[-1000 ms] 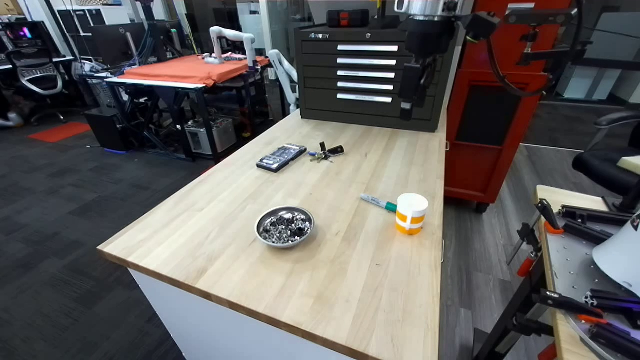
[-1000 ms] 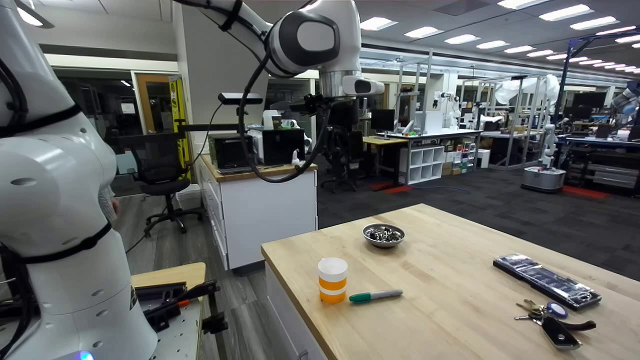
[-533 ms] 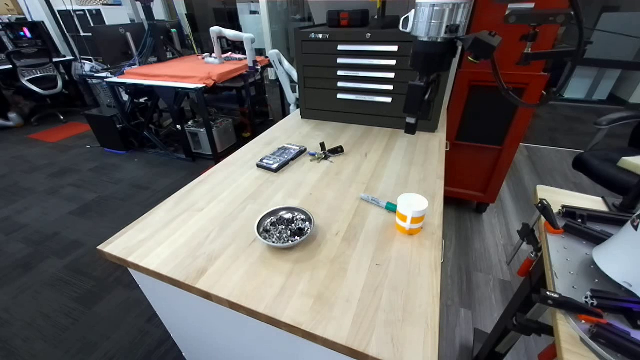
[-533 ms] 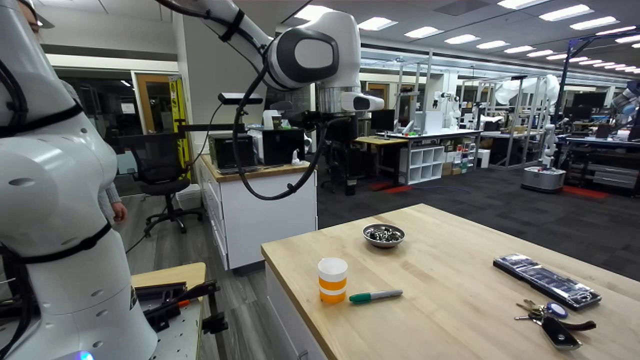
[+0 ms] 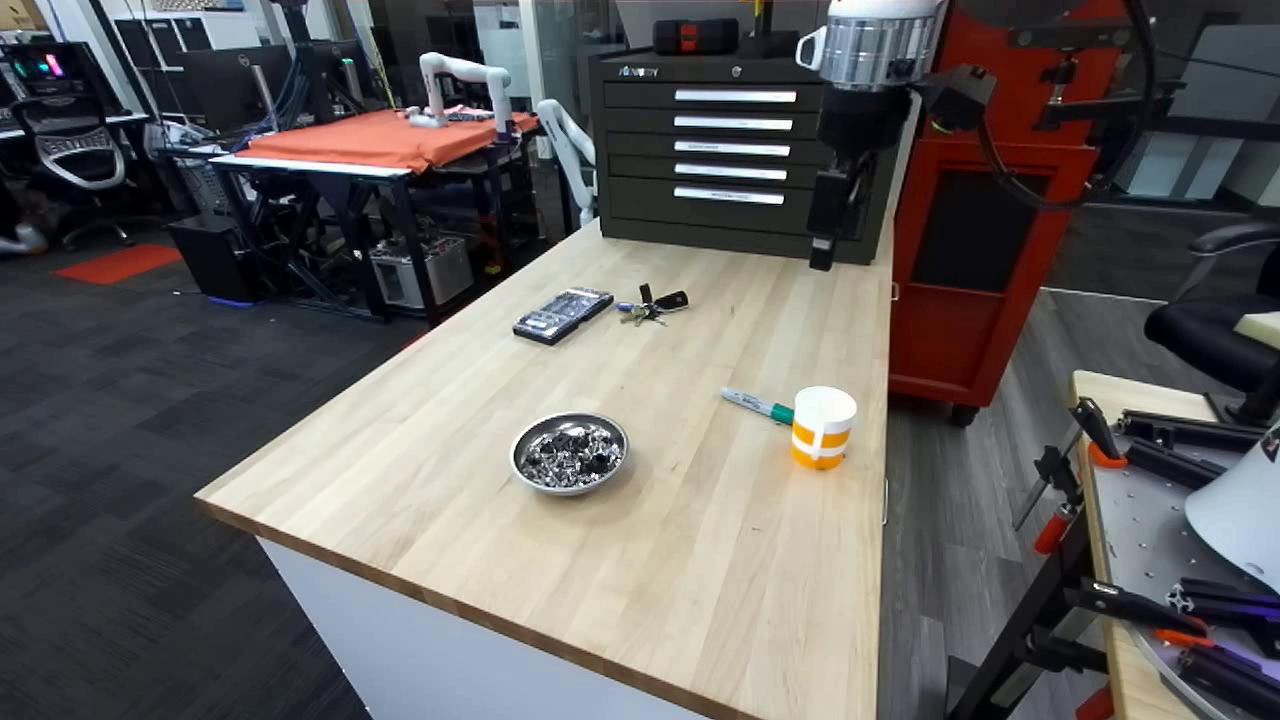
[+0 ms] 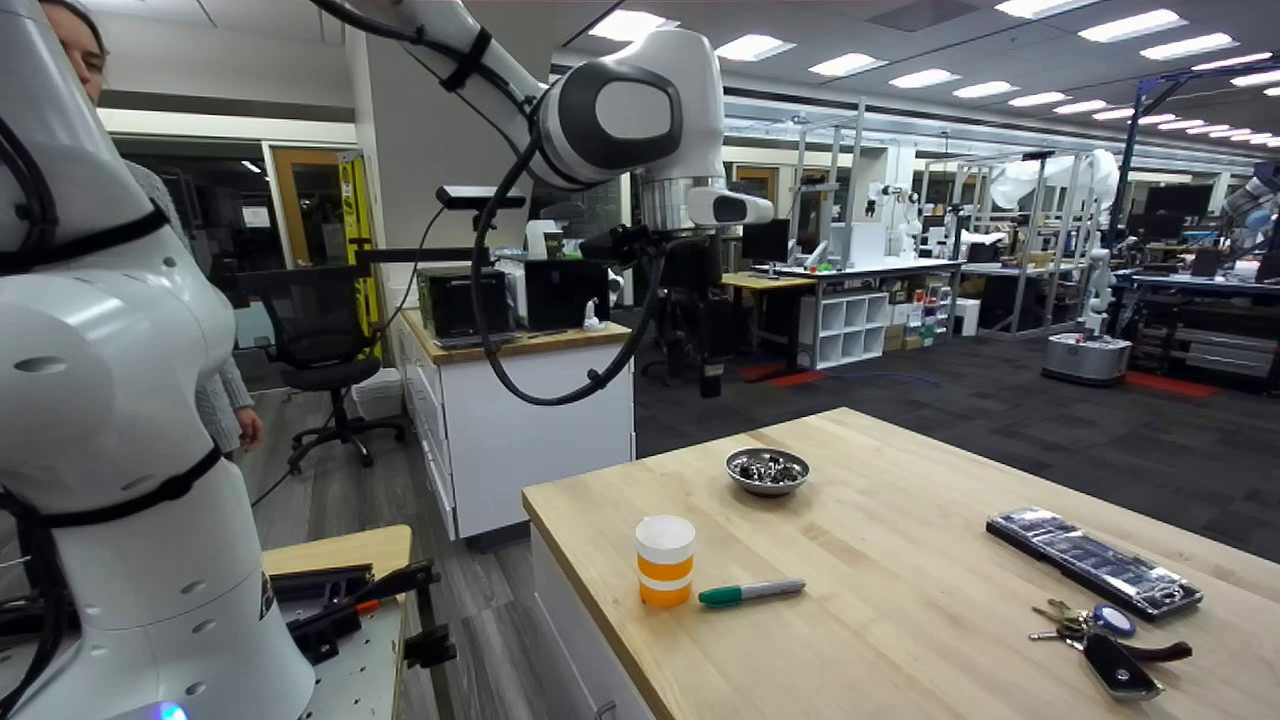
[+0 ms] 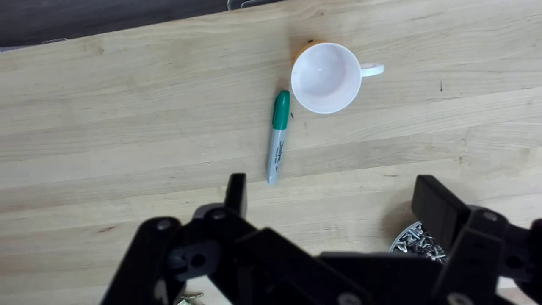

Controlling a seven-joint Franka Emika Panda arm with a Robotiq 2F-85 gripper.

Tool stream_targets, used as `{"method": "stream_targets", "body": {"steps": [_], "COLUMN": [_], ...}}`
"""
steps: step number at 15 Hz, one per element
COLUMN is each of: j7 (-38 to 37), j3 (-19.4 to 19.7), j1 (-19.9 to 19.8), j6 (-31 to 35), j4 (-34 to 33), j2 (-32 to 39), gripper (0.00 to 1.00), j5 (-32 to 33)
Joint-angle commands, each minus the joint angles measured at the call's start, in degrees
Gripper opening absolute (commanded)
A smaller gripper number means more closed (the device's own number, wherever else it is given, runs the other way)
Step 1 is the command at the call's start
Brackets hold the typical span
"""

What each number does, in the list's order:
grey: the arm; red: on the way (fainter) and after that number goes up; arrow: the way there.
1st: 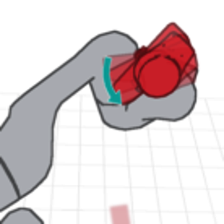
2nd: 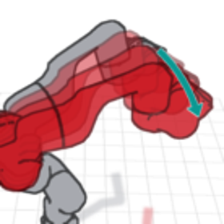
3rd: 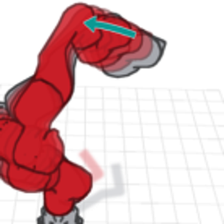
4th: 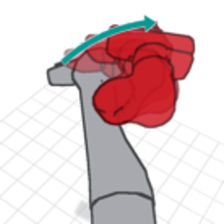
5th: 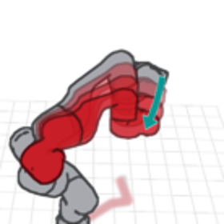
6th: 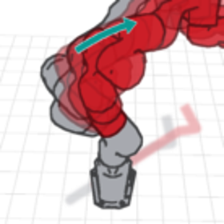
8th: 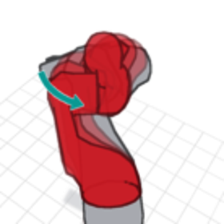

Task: Put the marker in the mug

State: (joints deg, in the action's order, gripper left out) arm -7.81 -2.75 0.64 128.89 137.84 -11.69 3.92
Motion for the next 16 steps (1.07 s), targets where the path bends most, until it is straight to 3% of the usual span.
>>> {"method": "stream_targets", "body": {"steps": [1,9,16], "j7": [0.4,0.3,0.3], "j3": [1.2,4.6,6.9], "j1": [-1.6,-3.7,-3.5], "j6": [3.9,12.5,19.0], "j4": [-0.7,-3.0,-5.5], "j2": [3.4,12.8,20.8], "gripper": [1.00,1.00,1.00], "j5": [2.8,7.8,6.7]}}
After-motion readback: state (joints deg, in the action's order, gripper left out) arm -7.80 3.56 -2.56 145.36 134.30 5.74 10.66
